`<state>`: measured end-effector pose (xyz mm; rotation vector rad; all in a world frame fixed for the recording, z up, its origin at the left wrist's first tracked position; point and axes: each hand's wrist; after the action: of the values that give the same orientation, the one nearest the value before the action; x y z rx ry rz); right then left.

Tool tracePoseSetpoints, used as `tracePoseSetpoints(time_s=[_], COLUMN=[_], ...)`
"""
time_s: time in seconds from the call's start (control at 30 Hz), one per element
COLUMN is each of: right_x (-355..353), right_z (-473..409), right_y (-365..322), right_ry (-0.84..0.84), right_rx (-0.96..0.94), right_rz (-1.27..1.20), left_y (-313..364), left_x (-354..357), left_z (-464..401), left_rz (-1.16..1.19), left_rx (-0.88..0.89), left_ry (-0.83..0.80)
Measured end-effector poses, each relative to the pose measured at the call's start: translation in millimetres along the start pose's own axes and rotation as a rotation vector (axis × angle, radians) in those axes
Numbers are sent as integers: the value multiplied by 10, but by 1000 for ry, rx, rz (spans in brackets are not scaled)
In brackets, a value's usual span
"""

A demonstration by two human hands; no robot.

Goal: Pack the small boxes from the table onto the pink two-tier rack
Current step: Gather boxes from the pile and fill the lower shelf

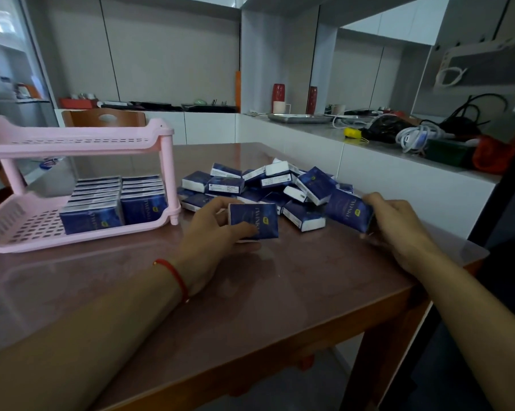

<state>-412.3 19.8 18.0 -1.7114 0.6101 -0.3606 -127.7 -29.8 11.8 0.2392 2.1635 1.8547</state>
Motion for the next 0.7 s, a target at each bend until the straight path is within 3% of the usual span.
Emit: tracePoseSetpoints(time_s=[0.07, 0.17, 0.33, 0.43, 0.57, 0.7], right_x=[17, 76, 293, 472, 828, 1090], right_z=[81, 179, 337, 481, 552, 609], right_y=[-52, -136, -182, -278, -340, -329], right_ry=[-136, -345, -544, -664, -587, -525], right_rx=[70, 87, 41, -13, -150, -244], right_rz=[-195, -281, -266, -101, 97, 201], left_y=[-4, -15, -48, -26, -15, -36], left_x=[-8, -32, -112, -178, -261, -358], left_z=[1, 5, 44, 52, 53, 45], left_rz=[5, -11, -81, -59, -55, -321], left_rx=[-6, 3, 86, 81, 48, 155], left_ry=[6, 14, 31, 29, -70, -23])
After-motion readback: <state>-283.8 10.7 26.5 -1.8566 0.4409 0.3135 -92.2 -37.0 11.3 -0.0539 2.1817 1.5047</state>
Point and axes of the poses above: each hand's wrist, its own z-axis away from the middle knuckle, its own x-axis out of the palm, y = z × x, and after that the axes turned 13 degrees about -z, right-handed
